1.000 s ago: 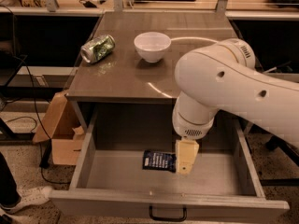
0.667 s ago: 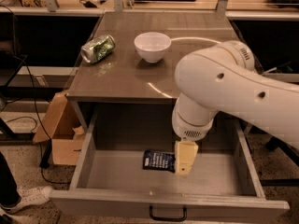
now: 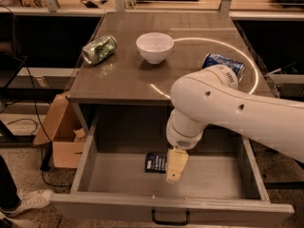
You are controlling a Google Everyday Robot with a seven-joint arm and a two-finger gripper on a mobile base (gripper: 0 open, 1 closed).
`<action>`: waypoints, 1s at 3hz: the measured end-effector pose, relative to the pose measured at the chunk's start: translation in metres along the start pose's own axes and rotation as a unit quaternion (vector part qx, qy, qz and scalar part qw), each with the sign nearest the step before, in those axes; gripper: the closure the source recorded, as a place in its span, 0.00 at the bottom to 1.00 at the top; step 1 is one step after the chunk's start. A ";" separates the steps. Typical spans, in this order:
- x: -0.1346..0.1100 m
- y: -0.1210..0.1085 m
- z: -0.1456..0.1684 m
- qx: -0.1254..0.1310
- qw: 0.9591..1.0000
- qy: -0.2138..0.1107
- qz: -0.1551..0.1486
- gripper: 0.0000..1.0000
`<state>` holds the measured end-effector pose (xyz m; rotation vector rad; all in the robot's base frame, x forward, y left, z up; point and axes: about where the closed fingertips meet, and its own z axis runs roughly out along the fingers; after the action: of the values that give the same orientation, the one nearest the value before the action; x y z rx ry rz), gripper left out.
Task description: Pick rxbar blueberry from top drawer and place on counter
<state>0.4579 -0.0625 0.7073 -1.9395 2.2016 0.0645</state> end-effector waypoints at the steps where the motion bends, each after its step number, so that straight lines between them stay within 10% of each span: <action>1: 0.003 -0.002 0.008 -0.005 1.000 -0.002 0.007 0.00; 3: 0.005 -0.017 0.045 -0.015 1.000 -0.011 0.024 0.00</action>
Offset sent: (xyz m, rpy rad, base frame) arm 0.0283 0.0062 -0.0524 0.0354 0.0299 -0.0391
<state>0.4794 -0.0622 0.6641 -1.8922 2.2449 0.1270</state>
